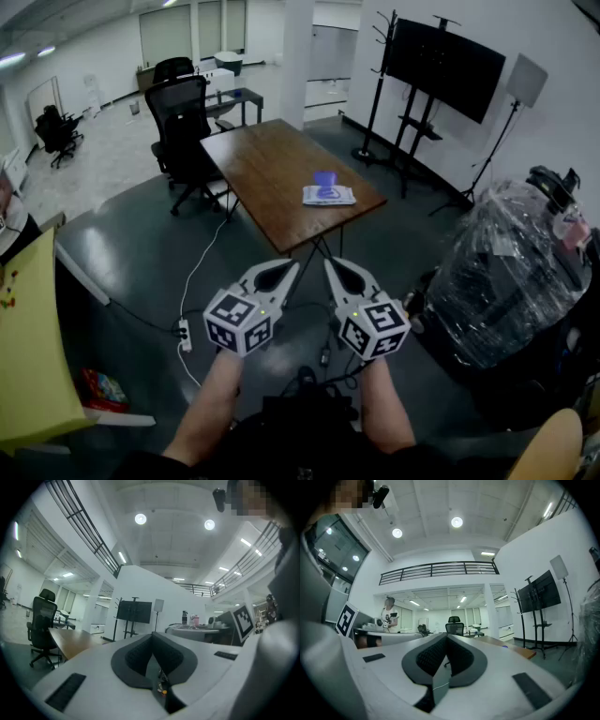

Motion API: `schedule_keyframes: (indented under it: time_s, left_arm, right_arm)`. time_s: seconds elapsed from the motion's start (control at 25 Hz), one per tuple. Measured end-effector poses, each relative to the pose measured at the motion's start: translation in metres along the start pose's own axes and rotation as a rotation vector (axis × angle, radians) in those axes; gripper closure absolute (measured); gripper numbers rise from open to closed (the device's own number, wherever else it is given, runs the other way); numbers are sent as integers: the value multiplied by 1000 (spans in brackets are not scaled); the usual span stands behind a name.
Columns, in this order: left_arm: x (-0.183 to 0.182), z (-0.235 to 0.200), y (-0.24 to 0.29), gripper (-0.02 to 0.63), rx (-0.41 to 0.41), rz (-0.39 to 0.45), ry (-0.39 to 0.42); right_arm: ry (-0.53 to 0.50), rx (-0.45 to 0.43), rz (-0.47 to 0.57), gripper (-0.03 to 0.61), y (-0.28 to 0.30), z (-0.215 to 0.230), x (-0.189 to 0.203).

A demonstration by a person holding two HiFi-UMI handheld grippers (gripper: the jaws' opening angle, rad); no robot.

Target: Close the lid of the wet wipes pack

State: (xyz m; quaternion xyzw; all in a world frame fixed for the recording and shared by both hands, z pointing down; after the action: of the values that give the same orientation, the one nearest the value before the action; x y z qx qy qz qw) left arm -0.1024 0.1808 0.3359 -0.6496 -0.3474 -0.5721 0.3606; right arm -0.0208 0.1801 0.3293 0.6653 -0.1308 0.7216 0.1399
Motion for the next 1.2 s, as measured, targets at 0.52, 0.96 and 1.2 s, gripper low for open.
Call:
schedule_keyframes:
  time_s: [0.52, 0.96, 1.2]
  left_arm:
    - [1, 0, -4, 607, 10, -2, -3]
    - [7, -20, 22, 607, 29, -27, -4]
    - [12, -58, 61, 607, 36, -62, -7]
  right_arm:
    - [15, 10, 7, 569, -1, -3, 0]
    - [24, 30, -5, 569, 19, 21, 7]
    - [42, 47, -21, 569, 59, 59, 10]
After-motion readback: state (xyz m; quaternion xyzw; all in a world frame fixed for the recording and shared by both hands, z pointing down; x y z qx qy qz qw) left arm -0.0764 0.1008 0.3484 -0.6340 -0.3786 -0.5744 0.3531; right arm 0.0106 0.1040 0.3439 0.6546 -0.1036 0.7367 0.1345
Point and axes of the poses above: the fingertips, and each gripper's own axes: y forward along the fingers, z to its right, x out of its underside, the point moved 2 cm from there along -y, backward along the fingers, and after that the axes turned 15 degrees about x, right-handed, at the moved point
